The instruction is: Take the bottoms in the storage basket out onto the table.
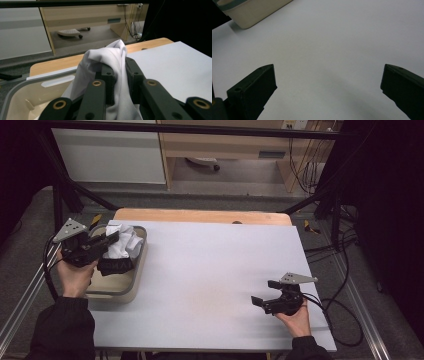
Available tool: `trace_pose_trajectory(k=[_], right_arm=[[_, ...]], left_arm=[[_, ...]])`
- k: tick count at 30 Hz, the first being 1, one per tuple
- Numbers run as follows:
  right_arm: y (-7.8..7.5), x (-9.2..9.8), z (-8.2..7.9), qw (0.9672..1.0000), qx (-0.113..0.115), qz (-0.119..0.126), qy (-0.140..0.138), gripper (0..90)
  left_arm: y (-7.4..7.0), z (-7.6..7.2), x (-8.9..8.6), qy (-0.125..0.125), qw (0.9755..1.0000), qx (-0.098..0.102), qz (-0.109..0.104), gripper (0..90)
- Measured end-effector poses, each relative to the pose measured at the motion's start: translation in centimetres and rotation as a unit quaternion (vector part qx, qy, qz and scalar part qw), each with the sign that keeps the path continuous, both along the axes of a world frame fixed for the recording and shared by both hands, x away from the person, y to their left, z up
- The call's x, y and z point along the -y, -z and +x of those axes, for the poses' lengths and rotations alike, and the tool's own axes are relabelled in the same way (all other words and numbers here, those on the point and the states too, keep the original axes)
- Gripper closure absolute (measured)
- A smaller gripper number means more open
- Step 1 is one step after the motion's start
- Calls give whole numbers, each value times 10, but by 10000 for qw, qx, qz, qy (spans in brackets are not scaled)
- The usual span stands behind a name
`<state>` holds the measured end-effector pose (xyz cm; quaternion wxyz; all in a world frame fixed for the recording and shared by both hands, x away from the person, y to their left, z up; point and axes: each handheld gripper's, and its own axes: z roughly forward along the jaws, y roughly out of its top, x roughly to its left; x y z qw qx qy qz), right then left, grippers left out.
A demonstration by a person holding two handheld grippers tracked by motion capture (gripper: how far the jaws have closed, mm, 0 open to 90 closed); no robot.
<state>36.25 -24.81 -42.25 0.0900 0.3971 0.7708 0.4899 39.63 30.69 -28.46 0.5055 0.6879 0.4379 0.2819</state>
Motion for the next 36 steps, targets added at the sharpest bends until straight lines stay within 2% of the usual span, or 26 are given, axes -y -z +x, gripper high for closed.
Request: trace_pose_trajectory(k=[17, 36], right_arm=[[0, 0, 0, 10000, 7, 7, -6, 7], [0, 1, 0, 10000, 18, 3, -15, 7]], left_arm=[[-8, -4, 3, -26, 9996, 223, -154, 793], [-22, -7, 12, 58, 9985, 460, -294, 796]])
